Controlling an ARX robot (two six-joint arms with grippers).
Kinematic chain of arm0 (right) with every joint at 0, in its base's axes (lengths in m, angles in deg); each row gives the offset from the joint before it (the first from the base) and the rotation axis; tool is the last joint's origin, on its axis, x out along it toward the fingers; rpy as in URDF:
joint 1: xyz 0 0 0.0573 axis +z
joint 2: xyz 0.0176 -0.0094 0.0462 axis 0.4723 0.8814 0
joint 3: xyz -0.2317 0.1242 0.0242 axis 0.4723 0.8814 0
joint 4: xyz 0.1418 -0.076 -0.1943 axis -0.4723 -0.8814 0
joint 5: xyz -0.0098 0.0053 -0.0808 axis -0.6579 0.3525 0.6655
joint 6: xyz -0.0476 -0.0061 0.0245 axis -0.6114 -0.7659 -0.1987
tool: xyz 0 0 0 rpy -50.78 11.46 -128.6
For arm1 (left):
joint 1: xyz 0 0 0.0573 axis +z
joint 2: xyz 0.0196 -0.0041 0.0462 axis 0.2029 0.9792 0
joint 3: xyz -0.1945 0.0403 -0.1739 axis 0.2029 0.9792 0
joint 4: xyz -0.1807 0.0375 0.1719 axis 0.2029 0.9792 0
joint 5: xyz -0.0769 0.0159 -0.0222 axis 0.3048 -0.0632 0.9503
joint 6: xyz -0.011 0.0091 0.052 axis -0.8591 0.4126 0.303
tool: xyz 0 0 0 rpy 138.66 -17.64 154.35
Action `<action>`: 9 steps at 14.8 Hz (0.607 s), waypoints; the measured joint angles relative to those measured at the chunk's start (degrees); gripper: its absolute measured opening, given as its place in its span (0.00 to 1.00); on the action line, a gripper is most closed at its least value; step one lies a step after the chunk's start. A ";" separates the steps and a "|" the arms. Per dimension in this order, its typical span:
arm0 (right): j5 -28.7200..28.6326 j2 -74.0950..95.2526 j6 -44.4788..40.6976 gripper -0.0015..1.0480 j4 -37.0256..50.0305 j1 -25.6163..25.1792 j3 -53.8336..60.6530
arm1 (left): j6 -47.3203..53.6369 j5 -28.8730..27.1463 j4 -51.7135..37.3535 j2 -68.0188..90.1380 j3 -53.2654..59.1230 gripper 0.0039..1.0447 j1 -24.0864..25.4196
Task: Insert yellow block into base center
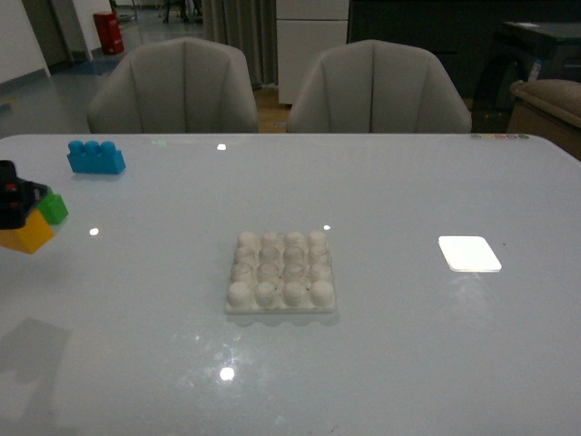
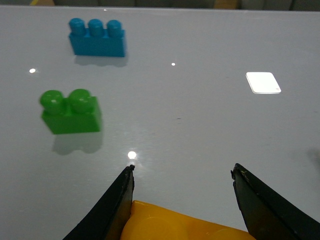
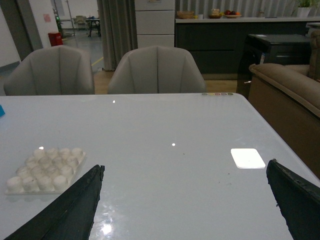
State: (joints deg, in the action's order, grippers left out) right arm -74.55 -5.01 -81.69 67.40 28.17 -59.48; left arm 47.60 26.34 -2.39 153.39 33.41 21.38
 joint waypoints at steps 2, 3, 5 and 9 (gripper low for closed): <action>0.00 0.00 0.00 0.94 0.00 0.00 0.00 | -3.76 -4.31 0.22 -2.75 2.62 0.53 -7.41; 0.00 0.00 0.00 0.94 0.00 0.00 0.00 | -6.64 -7.30 -0.04 -2.97 2.95 0.53 -11.85; 0.00 0.00 0.00 0.94 0.00 0.00 0.00 | -11.41 -12.52 -0.15 -2.54 2.64 0.53 -19.50; 0.00 0.00 0.00 0.94 0.00 0.00 0.00 | -18.21 -20.00 3.63 5.14 -4.33 0.53 -31.08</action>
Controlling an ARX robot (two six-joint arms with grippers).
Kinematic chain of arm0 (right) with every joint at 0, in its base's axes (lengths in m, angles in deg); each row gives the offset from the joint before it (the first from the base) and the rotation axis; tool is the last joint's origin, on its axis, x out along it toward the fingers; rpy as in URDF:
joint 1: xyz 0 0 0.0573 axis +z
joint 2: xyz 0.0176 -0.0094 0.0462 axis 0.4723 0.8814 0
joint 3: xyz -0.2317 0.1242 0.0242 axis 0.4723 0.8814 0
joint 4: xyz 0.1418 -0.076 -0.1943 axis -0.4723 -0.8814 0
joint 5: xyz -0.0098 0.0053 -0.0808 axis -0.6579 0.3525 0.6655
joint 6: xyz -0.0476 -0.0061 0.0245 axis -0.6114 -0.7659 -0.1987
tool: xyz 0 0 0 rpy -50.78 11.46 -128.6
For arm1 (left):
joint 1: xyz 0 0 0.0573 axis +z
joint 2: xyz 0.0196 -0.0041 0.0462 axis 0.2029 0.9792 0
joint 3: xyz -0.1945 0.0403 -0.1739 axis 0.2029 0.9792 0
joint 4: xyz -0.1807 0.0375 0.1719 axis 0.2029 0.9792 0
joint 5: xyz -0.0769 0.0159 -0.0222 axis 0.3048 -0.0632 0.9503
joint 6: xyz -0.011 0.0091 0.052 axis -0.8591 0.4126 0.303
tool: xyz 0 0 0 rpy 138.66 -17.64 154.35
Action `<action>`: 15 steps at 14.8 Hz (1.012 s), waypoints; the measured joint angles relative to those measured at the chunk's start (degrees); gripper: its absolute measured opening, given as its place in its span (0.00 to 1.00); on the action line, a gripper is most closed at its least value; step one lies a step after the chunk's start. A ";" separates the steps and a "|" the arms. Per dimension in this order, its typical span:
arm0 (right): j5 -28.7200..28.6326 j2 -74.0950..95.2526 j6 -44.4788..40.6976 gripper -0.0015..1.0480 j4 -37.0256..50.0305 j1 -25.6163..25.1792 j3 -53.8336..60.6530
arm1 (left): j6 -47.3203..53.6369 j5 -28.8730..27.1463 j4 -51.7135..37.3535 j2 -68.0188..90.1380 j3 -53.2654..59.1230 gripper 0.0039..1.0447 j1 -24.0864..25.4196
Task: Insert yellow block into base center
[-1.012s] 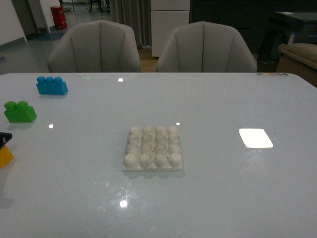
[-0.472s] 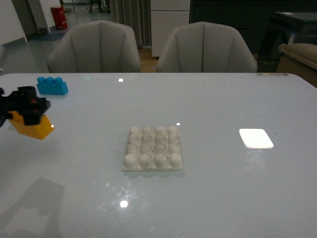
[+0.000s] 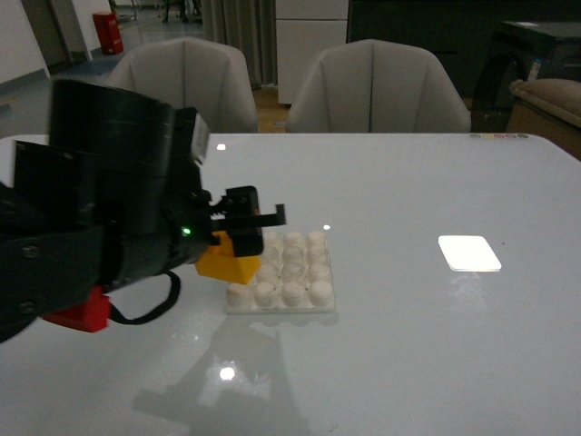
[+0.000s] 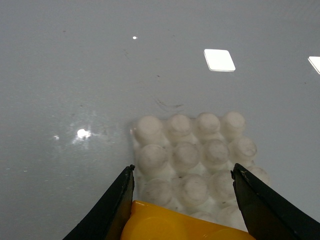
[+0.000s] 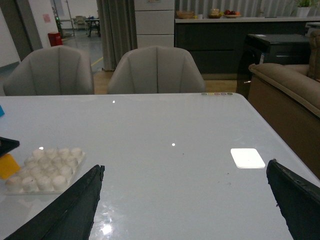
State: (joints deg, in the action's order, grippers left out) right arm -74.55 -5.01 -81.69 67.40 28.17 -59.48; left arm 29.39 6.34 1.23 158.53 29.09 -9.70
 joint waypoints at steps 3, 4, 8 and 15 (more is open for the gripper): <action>0.00 0.00 0.00 0.94 0.00 0.00 0.00 | -2.19 -4.35 1.53 5.14 -6.16 0.53 -4.98; 0.00 0.00 0.00 0.94 0.00 0.00 0.00 | -2.84 -5.33 2.21 6.71 -8.63 0.53 -6.03; 0.00 0.00 0.00 0.94 0.00 0.00 0.00 | -3.41 -10.01 5.64 11.91 -15.80 0.53 -7.43; 0.00 0.00 0.00 0.94 0.00 0.00 0.00 | -3.48 -12.37 6.08 13.09 -16.85 0.53 -8.13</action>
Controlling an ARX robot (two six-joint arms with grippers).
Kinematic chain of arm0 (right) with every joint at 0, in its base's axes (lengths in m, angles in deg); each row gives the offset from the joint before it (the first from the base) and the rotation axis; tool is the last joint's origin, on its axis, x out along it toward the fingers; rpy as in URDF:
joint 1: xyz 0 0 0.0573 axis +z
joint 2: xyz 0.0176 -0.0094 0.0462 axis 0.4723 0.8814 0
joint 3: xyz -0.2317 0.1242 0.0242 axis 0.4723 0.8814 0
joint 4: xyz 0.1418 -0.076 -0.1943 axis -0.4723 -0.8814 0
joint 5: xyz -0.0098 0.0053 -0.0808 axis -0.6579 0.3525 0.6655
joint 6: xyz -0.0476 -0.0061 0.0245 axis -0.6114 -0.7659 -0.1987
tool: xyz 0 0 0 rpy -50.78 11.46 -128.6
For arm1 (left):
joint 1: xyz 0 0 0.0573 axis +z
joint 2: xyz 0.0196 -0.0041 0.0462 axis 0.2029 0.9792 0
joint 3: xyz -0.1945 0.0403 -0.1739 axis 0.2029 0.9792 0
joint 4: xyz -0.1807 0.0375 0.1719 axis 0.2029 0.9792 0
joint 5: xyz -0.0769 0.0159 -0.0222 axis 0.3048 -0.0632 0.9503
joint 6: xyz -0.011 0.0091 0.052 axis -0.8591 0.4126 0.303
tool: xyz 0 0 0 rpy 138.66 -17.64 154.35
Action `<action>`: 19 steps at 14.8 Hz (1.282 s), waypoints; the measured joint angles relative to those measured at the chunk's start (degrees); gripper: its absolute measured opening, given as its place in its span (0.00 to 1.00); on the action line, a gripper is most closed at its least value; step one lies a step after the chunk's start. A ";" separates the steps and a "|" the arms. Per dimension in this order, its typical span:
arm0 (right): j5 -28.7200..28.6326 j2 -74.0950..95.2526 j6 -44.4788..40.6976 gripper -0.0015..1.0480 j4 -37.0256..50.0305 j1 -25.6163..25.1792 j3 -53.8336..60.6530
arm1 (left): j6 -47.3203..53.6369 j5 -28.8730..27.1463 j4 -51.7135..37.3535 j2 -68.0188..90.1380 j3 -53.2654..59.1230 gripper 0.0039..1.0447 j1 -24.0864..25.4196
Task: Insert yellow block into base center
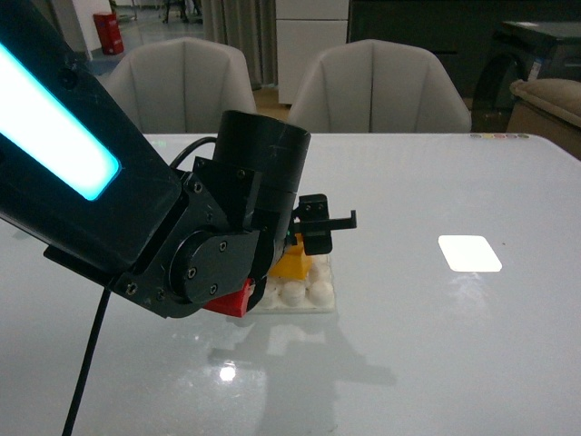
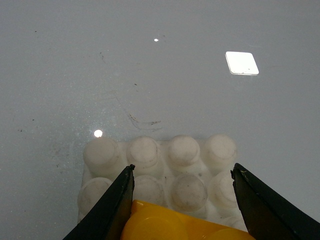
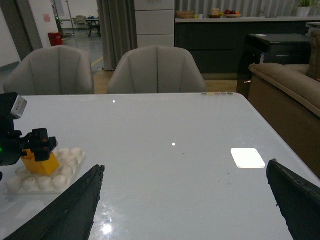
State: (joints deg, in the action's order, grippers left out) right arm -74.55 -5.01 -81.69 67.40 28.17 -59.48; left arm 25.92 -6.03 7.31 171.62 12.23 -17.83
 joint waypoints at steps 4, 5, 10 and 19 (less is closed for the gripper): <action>0.00 0.00 0.00 0.94 0.00 0.00 0.00 | 0.02 -1.64 0.42 0.66 -0.68 0.53 -0.33; 0.00 0.00 0.00 0.94 0.00 0.00 0.00 | 0.00 -1.99 0.46 0.72 -0.70 0.53 -0.39; 0.00 0.00 0.00 0.94 0.00 0.00 0.00 | -7.02 -13.29 8.44 4.90 -7.06 0.53 -2.84; 0.00 0.00 0.00 0.94 0.00 0.00 0.00 | -6.60 -8.63 -3.63 -1.31 -0.26 0.94 -0.46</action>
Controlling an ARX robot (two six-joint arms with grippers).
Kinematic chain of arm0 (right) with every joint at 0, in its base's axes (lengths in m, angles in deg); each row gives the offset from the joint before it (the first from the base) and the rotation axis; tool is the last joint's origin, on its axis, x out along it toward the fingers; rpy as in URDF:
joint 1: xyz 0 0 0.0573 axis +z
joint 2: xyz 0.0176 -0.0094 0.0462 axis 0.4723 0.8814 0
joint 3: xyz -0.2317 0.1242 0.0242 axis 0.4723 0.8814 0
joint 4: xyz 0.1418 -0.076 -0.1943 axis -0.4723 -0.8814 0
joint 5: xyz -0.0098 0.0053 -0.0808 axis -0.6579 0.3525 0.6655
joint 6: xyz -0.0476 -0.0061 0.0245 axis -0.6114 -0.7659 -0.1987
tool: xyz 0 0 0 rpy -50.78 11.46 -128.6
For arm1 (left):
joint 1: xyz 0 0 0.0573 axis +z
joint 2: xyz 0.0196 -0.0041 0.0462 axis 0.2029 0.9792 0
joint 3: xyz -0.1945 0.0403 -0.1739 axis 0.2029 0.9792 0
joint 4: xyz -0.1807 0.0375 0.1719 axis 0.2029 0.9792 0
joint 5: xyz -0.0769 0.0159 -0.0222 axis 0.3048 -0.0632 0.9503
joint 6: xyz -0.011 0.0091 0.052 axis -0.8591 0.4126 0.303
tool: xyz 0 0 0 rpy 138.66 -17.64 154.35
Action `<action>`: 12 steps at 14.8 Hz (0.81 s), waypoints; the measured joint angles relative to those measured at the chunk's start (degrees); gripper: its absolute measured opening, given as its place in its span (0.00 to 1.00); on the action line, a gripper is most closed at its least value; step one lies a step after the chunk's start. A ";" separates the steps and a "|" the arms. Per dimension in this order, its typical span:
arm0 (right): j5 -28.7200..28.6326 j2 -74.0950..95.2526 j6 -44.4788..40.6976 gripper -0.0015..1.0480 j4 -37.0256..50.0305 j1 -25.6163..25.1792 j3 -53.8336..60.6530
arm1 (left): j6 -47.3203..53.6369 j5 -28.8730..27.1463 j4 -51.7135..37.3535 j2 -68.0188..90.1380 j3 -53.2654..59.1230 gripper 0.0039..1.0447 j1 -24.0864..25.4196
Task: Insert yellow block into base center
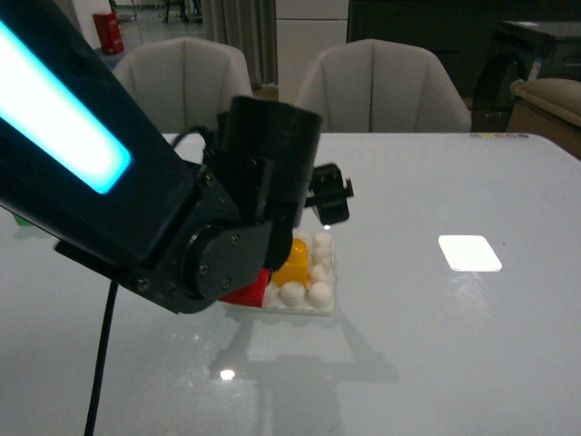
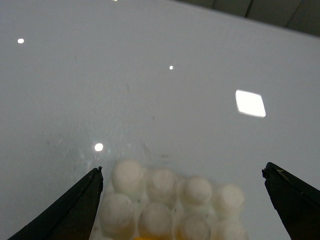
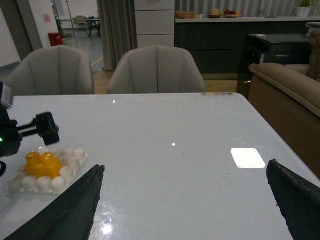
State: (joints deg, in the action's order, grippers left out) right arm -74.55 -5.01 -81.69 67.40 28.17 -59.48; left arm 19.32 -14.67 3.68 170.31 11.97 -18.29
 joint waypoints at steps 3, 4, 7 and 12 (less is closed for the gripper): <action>0.00 0.00 0.00 0.94 0.00 0.00 0.00 | 6.67 3.58 -11.69 -7.43 7.39 0.94 2.03; 0.00 0.00 0.00 0.94 0.00 0.00 0.00 | 8.66 4.98 -13.11 -9.40 9.42 0.94 2.99; 0.02 0.00 0.00 0.94 0.00 0.00 0.00 | 21.70 9.68 -30.21 -23.19 28.46 0.63 11.28; 0.02 0.00 0.00 0.94 -0.02 0.00 0.00 | 25.33 17.73 -31.95 -41.09 51.10 0.07 18.95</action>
State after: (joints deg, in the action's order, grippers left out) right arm -74.53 -5.01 -81.69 67.38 28.17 -59.48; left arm 44.65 3.06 -28.27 129.21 63.07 0.66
